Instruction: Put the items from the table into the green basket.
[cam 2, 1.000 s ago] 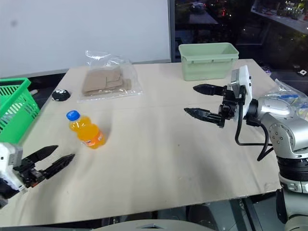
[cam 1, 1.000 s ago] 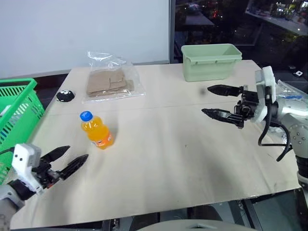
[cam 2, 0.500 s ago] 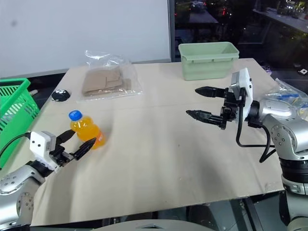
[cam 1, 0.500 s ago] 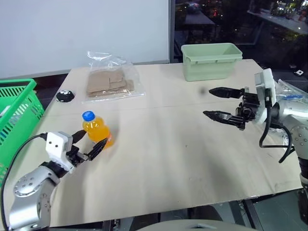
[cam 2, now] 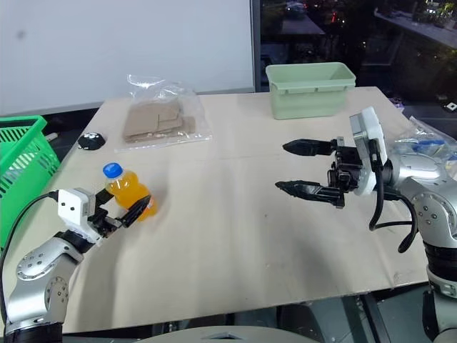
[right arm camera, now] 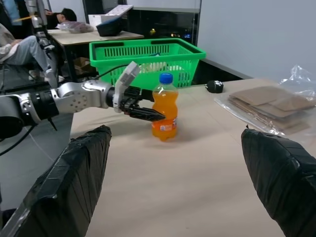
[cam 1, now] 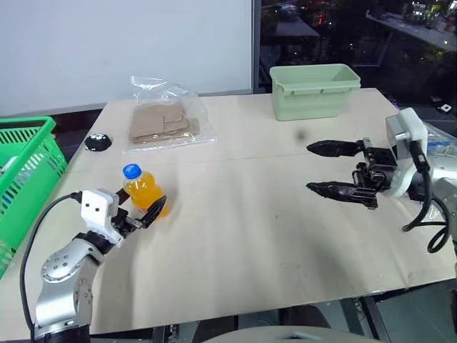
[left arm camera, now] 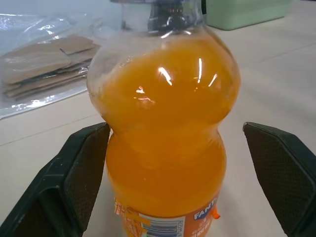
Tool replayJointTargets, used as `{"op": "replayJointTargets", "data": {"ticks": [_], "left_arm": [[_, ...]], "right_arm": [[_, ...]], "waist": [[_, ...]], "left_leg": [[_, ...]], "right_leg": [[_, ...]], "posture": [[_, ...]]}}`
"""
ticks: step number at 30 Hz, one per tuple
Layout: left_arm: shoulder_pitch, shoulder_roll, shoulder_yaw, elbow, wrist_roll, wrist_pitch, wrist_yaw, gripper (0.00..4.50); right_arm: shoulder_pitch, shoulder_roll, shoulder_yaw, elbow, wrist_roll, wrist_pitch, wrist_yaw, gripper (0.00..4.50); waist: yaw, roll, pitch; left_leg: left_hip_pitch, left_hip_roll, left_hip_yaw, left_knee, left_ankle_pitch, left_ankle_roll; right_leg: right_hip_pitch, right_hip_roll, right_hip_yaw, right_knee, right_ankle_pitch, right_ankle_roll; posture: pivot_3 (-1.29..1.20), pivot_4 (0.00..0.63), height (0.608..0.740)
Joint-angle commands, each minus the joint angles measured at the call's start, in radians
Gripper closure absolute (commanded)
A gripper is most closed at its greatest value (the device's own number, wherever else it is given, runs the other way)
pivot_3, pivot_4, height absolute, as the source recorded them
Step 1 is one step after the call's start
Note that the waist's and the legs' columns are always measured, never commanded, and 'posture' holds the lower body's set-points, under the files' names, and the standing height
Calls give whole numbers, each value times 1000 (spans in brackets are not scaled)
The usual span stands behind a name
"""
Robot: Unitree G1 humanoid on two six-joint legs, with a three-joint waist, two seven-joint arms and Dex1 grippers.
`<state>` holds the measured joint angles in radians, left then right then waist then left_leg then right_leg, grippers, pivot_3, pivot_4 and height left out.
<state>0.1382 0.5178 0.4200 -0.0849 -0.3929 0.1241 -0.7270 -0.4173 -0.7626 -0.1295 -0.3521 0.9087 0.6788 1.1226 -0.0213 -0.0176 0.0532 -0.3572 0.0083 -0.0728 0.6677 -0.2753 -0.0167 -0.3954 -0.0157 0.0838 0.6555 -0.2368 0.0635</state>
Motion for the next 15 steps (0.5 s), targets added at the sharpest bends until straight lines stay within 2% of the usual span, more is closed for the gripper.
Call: {"op": "replayJointTargets", "data": {"ticks": [1, 10, 11, 13, 15], "left_arm": [[-24, 1, -16, 6, 12, -22, 19, 67], [-46, 3, -31, 42, 20, -22, 44, 67], [-50, 1, -31, 46, 22, -26, 50, 582], [-62, 1, -30, 59, 30, -29, 68, 1340], [-77, 2, -30, 71, 34, -33, 78, 1535]], "right_arm": [[-9, -14, -32, -22, 22, 0, 8, 0], [-12, -17, -27, -13, 9, -10, 13, 0], [-13, -17, -27, -13, 9, -11, 13, 0], [-16, -16, -24, -8, 4, -14, 14, 0], [-21, -13, -20, -1, -2, -19, 15, 0]], "waist": [[0, 0, 0], [-1, 0, 0], [0, 0, 0], [1, 0, 0], [3, 0, 0]], "left_leg": [[0, 0, 0, 0, 0, 0], [0, 0, 0, 0, 0, 0], [-1, 0, 0, 0, 0, 0], [-1, 0, 0, 0, 0, 0], [-1, 0, 0, 0, 0, 0]], "right_leg": [[0, 0, 0, 0, 0, 0], [0, 0, 0, -1, 0, 0], [0, 0, 0, -1, 0, 0], [0, 0, 0, -1, 0, 0], [0, 0, 0, -1, 0, 0]], "posture": [[-28, 0, 740], [-24, 0, 740], [-24, 0, 740], [-22, 0, 740], [-15, 0, 740]]}}
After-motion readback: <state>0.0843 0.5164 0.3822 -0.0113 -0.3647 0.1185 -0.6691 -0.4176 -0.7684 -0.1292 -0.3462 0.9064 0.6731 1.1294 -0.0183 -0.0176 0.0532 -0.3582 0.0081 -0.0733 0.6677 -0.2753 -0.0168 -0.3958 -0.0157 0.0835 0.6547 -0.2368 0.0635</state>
